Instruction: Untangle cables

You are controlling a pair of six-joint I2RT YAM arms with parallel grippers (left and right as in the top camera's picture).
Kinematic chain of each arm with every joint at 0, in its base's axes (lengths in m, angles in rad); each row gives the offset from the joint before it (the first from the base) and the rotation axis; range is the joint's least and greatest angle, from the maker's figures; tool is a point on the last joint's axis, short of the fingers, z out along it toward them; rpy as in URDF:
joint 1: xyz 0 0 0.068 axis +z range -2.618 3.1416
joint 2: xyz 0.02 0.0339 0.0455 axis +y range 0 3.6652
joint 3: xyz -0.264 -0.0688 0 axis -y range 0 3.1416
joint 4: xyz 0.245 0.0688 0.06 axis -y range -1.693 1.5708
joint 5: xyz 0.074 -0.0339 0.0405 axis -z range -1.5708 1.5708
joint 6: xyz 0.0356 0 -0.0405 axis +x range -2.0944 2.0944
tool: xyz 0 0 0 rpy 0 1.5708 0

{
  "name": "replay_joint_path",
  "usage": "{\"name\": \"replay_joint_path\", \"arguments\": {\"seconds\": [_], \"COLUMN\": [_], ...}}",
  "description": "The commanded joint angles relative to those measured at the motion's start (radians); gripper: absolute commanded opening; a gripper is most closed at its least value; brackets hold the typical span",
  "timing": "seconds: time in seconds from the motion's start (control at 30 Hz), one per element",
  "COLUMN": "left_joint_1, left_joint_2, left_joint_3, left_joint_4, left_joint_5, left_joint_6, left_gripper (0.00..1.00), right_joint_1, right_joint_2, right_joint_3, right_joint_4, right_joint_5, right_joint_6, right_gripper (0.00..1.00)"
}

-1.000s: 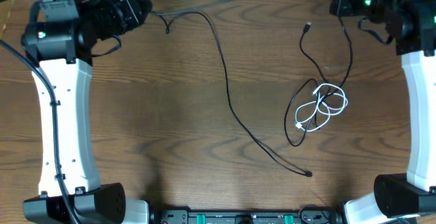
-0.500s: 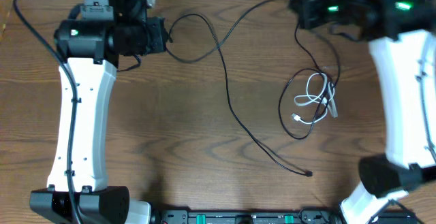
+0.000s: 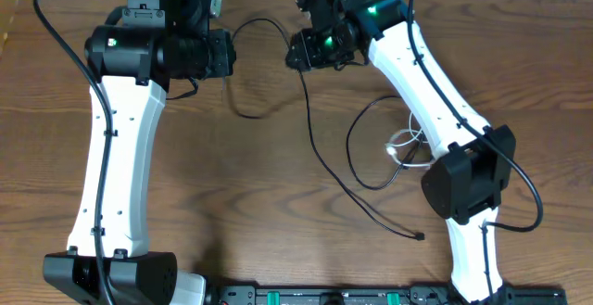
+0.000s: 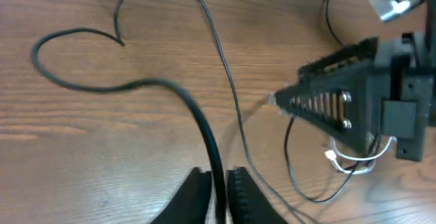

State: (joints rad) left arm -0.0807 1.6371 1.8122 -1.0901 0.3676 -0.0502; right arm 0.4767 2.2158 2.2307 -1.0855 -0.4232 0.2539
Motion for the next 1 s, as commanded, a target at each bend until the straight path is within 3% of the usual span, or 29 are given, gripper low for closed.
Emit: {"name": "replay_joint_path", "arguments": {"seconds": [0.0,0.03,0.13,0.2,0.27,0.47,0.8,0.97], "left_joint_1": [-0.003,-0.010,-0.053,-0.108,-0.159,-0.352,-0.443,-0.443], "left_joint_2": [0.009,0.009,0.010,0.015,0.037,0.239,0.536,0.615], "left_joint_3": [-0.011,-0.011,-0.017,-0.037,-0.048,-0.049,-0.049,-0.049], "left_joint_4": [-0.002,-0.002,0.002,0.027,0.056,0.215,0.441,0.619], "left_joint_5": [-0.002,-0.002,-0.002,-0.002,-0.002,0.032,0.031,0.005], "left_joint_6": [0.003,0.005,0.032,0.039,0.042,0.077,0.568,0.574], "left_gripper": [0.25,0.30,0.47,0.64,0.70,0.71,0.73,0.67], "right_joint_1": [-0.055,-0.100,-0.182,-0.256,-0.315,-0.486,-0.495,-0.489], "right_joint_2": [-0.055,-0.088,-0.145,-0.187,-0.210,-0.218,-0.217,-0.217], "right_joint_3": [0.008,0.008,0.008,0.008,0.008,0.004,0.003,0.003], "right_joint_4": [-0.030,-0.066,-0.136,-0.196,-0.239,-0.359,-0.370,-0.369], "right_joint_5": [0.005,0.006,0.038,0.080,0.107,0.144,0.144,0.144], "right_joint_6": [-0.024,-0.048,-0.070,-0.072,-0.076,-0.081,-0.166,-0.167], "right_gripper": [0.95,0.99,0.99,0.99,0.99,0.99,0.99,0.99]}}
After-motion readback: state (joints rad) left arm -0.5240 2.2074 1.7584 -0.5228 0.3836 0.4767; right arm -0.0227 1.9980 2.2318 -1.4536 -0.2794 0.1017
